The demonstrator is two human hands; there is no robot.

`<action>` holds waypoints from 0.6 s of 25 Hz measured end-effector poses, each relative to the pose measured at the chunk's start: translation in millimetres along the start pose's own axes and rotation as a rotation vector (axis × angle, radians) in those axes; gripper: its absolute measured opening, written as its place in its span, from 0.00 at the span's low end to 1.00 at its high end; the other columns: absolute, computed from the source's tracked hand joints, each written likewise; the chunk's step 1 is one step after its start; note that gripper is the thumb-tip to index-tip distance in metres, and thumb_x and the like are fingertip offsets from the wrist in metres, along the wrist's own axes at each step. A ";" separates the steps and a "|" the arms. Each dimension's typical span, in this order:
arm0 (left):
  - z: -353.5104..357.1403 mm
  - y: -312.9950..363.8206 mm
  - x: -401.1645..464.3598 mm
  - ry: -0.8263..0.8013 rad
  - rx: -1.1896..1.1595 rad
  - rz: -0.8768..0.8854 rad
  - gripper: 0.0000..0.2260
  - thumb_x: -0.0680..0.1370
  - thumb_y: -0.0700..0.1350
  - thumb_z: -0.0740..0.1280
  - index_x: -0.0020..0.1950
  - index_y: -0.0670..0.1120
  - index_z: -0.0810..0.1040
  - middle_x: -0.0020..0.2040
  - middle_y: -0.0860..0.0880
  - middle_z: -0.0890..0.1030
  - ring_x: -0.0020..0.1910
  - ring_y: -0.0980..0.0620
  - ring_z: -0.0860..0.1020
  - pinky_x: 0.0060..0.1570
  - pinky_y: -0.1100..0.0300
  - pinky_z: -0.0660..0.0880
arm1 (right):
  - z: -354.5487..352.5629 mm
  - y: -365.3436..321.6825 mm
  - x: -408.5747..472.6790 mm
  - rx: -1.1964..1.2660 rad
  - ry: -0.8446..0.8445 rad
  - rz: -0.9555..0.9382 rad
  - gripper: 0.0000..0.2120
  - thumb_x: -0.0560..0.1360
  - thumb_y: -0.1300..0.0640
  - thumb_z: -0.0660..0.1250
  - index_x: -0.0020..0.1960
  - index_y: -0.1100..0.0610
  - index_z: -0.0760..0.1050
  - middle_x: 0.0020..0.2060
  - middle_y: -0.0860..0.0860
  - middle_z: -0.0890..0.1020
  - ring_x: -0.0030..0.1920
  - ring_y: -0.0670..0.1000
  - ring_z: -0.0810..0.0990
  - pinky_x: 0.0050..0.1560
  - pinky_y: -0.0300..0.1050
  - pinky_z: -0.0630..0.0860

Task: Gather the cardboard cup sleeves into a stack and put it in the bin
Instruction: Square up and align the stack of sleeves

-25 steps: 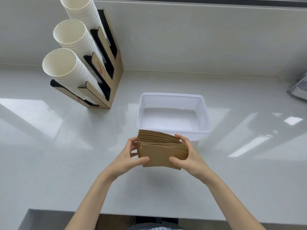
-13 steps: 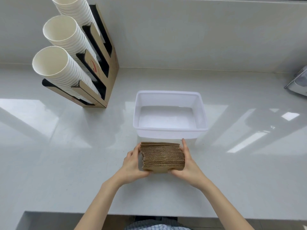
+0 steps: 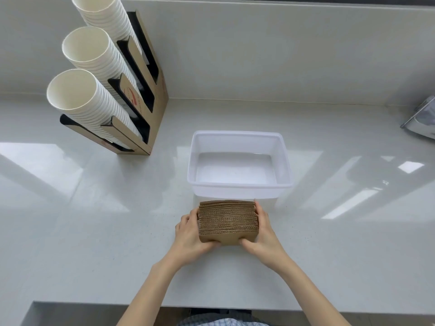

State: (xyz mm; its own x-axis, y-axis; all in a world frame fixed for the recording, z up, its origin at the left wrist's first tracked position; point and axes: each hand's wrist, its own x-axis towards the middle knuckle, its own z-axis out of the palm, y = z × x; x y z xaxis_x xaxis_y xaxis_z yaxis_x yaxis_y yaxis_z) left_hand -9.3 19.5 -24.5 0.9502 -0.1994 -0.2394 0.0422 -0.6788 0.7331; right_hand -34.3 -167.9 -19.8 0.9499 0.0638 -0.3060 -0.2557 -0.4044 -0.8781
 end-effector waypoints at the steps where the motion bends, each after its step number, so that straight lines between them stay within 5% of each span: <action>1: -0.6 1.7 1.1 0.023 -0.011 0.005 0.46 0.51 0.63 0.62 0.66 0.46 0.60 0.54 0.56 0.68 0.62 0.50 0.65 0.56 0.61 0.56 | -0.9 0.0 0.5 -0.004 0.026 -0.005 0.45 0.67 0.64 0.68 0.74 0.53 0.44 0.65 0.48 0.61 0.66 0.43 0.62 0.56 0.14 0.55; 4: -2.9 4.8 4.6 0.043 0.019 0.013 0.49 0.52 0.64 0.62 0.70 0.46 0.57 0.57 0.54 0.68 0.64 0.48 0.64 0.58 0.59 0.56 | -2.5 1.7 3.7 -0.033 0.045 -0.021 0.45 0.68 0.66 0.69 0.74 0.55 0.44 0.65 0.51 0.63 0.65 0.43 0.64 0.57 0.15 0.56; 7: -4.1 -5.8 4.4 -0.067 0.079 -0.002 0.55 0.52 0.67 0.63 0.73 0.50 0.45 0.67 0.49 0.66 0.69 0.49 0.59 0.67 0.55 0.52 | -3.1 5.8 1.0 -0.096 -0.030 -0.021 0.48 0.68 0.61 0.71 0.74 0.55 0.41 0.71 0.53 0.60 0.72 0.47 0.60 0.66 0.29 0.55; 15: -4.6 -9.3 5.6 -0.065 0.029 -0.029 0.36 0.57 0.58 0.67 0.64 0.55 0.64 0.56 0.59 0.68 0.68 0.53 0.59 0.61 0.63 0.50 | -8.8 4.7 4.2 -0.146 -0.017 -0.046 0.41 0.67 0.62 0.70 0.73 0.52 0.51 0.66 0.50 0.64 0.68 0.46 0.66 0.61 0.25 0.59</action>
State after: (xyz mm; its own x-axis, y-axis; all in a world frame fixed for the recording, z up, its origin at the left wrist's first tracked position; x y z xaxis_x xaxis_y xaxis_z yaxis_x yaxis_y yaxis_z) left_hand -3.0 27.9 -29.7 0.9265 -0.2241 -0.3021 0.0597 -0.7053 0.7064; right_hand -29.9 -177.5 -22.0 0.9566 0.1004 -0.2736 -0.1816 -0.5288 -0.8291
